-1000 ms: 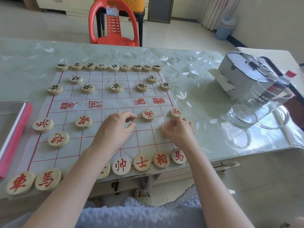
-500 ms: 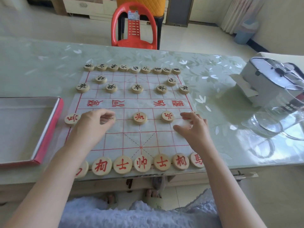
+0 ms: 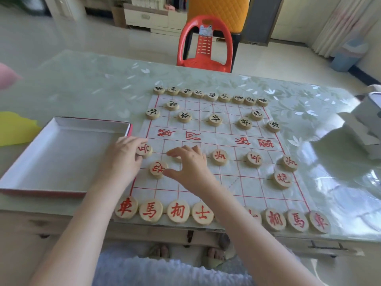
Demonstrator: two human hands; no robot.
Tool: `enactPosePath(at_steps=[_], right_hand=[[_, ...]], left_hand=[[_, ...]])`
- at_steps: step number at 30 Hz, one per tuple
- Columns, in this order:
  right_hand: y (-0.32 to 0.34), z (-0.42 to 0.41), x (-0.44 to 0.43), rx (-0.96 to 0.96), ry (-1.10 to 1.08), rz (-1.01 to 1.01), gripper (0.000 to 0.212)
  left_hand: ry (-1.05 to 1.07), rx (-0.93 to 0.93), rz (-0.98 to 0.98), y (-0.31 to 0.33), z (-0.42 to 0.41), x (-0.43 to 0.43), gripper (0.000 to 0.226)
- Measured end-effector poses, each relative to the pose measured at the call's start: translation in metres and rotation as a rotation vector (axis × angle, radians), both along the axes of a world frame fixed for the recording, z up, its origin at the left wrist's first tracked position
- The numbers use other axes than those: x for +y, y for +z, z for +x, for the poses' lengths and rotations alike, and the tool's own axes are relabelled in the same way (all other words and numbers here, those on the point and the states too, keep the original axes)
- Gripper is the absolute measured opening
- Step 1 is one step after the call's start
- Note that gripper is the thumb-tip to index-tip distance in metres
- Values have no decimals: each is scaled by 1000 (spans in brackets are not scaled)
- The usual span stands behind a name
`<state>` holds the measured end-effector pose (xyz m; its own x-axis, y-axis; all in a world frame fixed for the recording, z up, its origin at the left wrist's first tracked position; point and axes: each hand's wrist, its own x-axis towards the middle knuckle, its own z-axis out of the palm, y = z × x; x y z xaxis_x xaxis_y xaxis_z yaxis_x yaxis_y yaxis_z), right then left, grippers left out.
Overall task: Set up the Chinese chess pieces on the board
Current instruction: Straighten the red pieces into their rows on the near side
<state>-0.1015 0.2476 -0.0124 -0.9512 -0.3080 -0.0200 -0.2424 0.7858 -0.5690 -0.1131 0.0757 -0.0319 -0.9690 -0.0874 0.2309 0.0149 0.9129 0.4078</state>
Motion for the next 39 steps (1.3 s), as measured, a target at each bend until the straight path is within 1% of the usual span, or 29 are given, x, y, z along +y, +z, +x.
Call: enactPosePath(at_steps=[3,6,9,13,19,23,25,27,29,31,33,35,39], right_hand=[[-11,-4,-13,-5,32,26,49],[-17,-3,-21,-24,82,23,52],[-19,-4,-26,-10,97,34,53],[-22,-6,-27,39,75,59,48],[-24,-2,-24,45,88,62,52],[-24,-3,-20,60,95,103,53],[-24,-3,-20,83,80,145,55],[-26,-3,-21,108,55,203,62],[-27,-2,-21,120,17,231,69],[-26,-2,-21,109,6,219,72],[-26,-2,-20,88,32,190,68],[-25,-4,-17,51,62,160,60],[-27,-8,-16,-5,82,154,54]], left_hand=[[-64,-32,-96,-5,-6,-4,60],[-124,-99,-86,-10,-11,-7,67],[-150,-120,-73,-16,-15,-12,62],[-120,-109,-70,-20,-17,-11,45],[37,31,-60,-22,-19,-4,45],[70,-6,-125,-21,-17,4,49],[89,-15,-130,-21,-17,6,48],[78,-33,-104,-20,-18,5,46],[32,-79,-25,-16,-18,2,56],[3,-137,46,-11,-17,1,66],[-10,-115,44,-9,-17,-2,67],[6,-56,-16,-8,-17,-6,65],[38,-54,-85,-11,-18,-9,62]])
